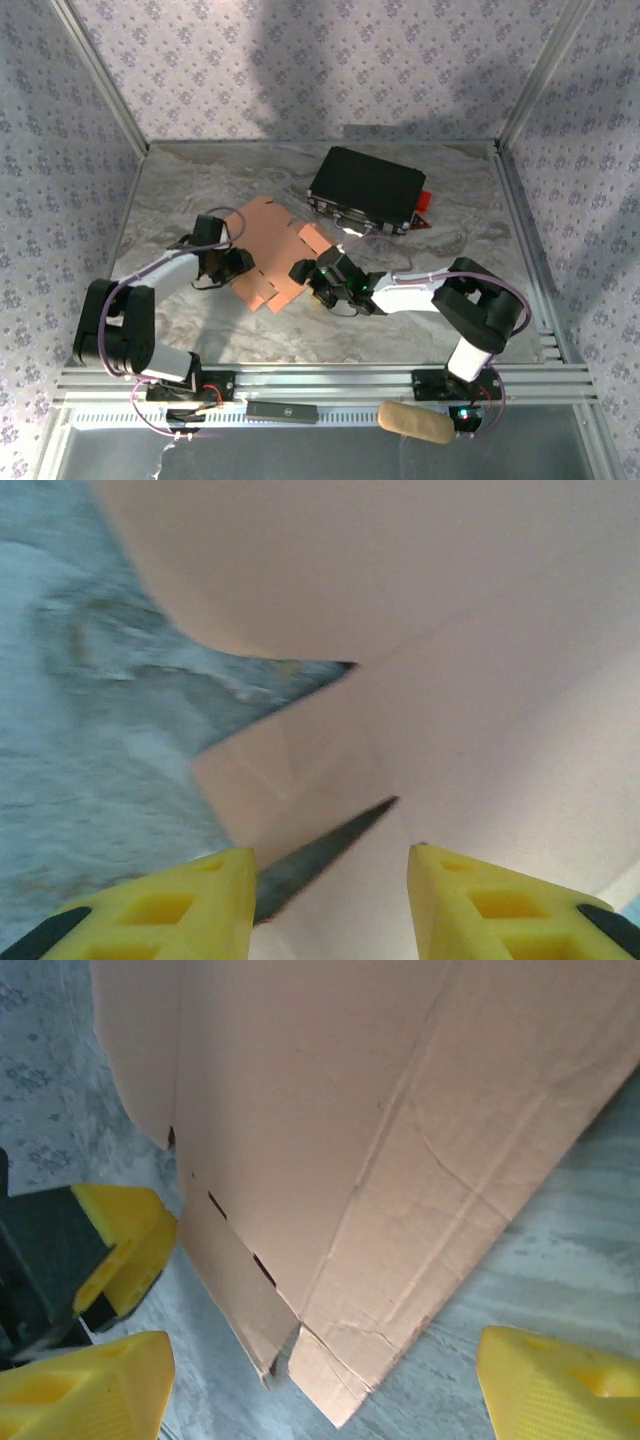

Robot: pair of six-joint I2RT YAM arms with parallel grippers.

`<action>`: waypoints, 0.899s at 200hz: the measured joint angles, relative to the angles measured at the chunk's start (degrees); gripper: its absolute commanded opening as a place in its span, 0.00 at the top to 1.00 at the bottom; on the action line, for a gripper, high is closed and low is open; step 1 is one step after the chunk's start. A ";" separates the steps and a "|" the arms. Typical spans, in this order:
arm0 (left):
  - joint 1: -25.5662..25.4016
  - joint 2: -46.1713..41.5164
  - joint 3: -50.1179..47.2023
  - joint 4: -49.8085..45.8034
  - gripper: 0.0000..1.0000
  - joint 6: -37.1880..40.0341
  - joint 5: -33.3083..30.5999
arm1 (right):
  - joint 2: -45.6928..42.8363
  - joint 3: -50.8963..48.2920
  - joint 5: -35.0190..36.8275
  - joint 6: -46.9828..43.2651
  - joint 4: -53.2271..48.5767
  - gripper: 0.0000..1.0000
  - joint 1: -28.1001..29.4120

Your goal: Fold the paper box

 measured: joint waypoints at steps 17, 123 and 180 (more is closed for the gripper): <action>-2.03 0.00 -1.22 1.62 0.56 -0.70 0.48 | -0.07 -0.22 0.02 0.02 0.48 0.19 -1.07; -18.16 -3.67 -7.93 12.74 0.56 -14.32 2.49 | -12.11 -7.69 4.39 1.40 -3.89 0.24 2.60; -17.97 -6.16 -7.91 11.47 0.56 -14.51 1.60 | -10.27 -9.03 6.19 5.46 -2.43 0.26 6.40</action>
